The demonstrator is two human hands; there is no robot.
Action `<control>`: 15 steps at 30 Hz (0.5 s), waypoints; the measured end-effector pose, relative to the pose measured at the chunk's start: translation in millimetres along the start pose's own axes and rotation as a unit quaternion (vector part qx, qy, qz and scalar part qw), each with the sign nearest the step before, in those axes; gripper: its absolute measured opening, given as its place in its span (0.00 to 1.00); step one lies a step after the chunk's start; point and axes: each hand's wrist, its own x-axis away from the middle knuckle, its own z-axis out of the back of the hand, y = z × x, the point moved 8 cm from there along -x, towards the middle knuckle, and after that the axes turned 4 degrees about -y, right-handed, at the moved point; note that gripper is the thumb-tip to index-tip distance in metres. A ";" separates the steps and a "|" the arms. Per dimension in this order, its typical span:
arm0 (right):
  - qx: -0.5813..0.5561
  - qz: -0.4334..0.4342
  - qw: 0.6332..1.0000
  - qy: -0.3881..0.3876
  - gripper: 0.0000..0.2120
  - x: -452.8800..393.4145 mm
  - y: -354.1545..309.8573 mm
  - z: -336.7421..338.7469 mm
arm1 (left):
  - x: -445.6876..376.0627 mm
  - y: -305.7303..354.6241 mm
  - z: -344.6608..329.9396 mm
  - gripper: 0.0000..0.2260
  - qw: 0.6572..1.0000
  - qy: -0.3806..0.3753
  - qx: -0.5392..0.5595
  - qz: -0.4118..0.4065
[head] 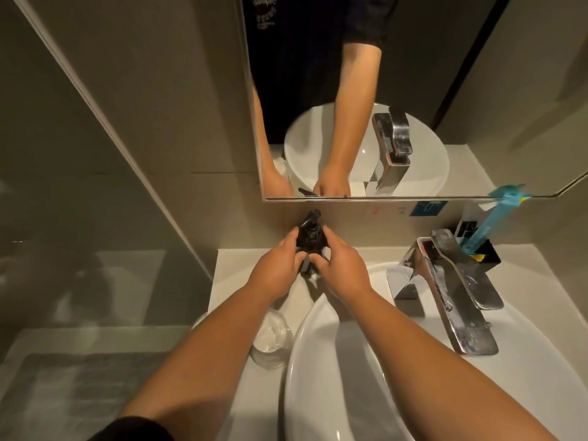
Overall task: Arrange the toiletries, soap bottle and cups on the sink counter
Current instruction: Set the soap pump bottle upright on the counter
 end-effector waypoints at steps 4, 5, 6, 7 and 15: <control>-0.004 -0.007 1.000 -0.008 0.29 0.8 0.5 0.6 | 2.5 -0.5 -1.6 0.25 1.000 0.003 -0.005 -0.003; -0.006 -0.010 1.000 -0.009 0.30 0.9 0.5 0.8 | 2.1 -0.3 -1.3 0.25 1.000 0.000 -0.009 -0.003; -0.006 -0.014 1.000 -0.011 0.31 1.3 0.8 1.1 | 1.8 0.2 -1.0 0.25 1.000 -0.003 -0.016 -0.003; -0.003 -0.018 1.000 -0.014 0.33 1.7 0.9 1.8 | 1.9 0.9 -0.7 0.26 1.000 -0.006 -0.025 -0.003; 0.024 -0.032 0.999 -0.036 0.36 13.9 -2.2 12.1 | 17.9 -1.6 9.7 0.28 0.998 -0.028 -0.047 0.015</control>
